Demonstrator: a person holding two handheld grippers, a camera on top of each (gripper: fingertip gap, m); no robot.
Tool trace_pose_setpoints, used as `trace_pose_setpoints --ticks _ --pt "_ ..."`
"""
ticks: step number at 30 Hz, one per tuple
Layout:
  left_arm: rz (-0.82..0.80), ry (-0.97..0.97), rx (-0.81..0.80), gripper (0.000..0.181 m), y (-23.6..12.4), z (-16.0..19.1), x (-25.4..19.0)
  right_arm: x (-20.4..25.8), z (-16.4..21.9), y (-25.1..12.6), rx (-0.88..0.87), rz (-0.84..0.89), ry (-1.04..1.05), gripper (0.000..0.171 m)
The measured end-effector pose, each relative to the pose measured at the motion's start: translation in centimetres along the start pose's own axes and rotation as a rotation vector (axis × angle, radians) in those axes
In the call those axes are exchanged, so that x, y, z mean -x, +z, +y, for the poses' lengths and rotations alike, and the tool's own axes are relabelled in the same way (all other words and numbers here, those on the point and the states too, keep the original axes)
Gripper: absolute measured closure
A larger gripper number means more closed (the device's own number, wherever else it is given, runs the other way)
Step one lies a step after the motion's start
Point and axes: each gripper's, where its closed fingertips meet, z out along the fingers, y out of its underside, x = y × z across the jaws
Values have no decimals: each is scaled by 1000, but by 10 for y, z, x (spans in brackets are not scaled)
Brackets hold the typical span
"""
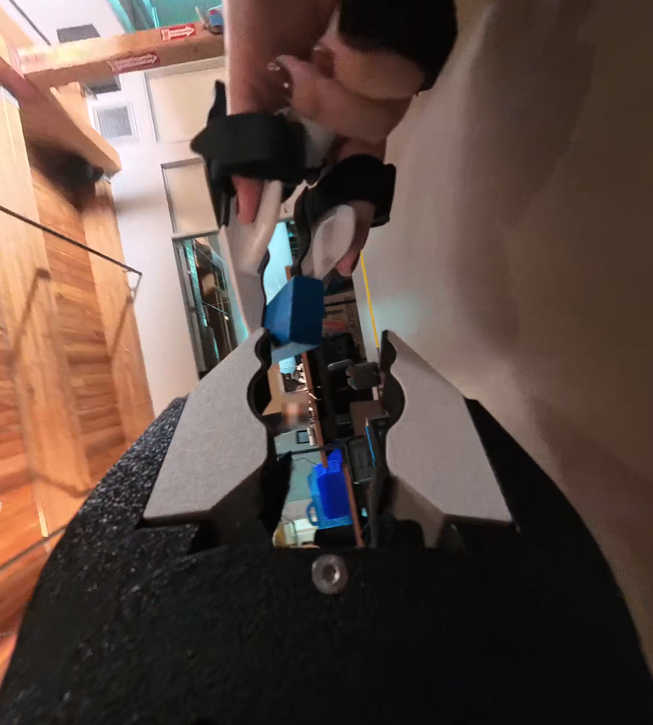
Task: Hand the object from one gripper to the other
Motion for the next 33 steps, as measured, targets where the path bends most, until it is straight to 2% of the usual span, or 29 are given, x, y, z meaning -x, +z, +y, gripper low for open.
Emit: trace_pose_setpoints --ticks 1,3,5,6,8,10,12,14,17,19,21,25,27,30,33 --pt "-15 23 -3 129 2 -1 1 0 2 1 4 -15 35 157" --pt "-79 32 -5 159 3 -2 11 -4 4 2 9 -15 55 157" --pt "-91 -25 4 163 4 0 18 -3 1 3 -8 -24 20 156" --pt "-90 -102 24 167 5 5 23 -2 0 3 -14 -21 -11 150" --pt "-71 -317 37 167 5 14 28 3 -3 6 -6 0 -134 117" --pt "-78 -540 56 166 5 28 33 6 -3 6 10 70 -347 92" --pt "-63 -836 30 167 4 38 37 3 -6 4 20 180 -621 84" --pt "-22 -1182 -80 167 3 38 42 -3 -8 -1 40 298 -895 84" --pt "86 -1695 -331 167 -2 36 55 -6 -7 -6 86 408 -1272 84" --pt "222 -2051 -544 167 -8 30 66 0 -3 -7 97 412 -1433 84" --pt "290 -2287 -662 167 -10 29 69 5 0 -7 116 430 -1570 84" --pt "394 -2513 -693 167 -7 23 55 26 5 -5 63 418 -1776 109" --pt "478 -2610 -766 168 -9 20 54 26 6 -5 83 431 -1813 114" --pt "631 -2650 -787 168 -12 10 48 28 11 -6 91 400 -1826 123" --pt "667 -2676 -784 168 -12 10 45 32 17 -5 111 366 -1849 129"
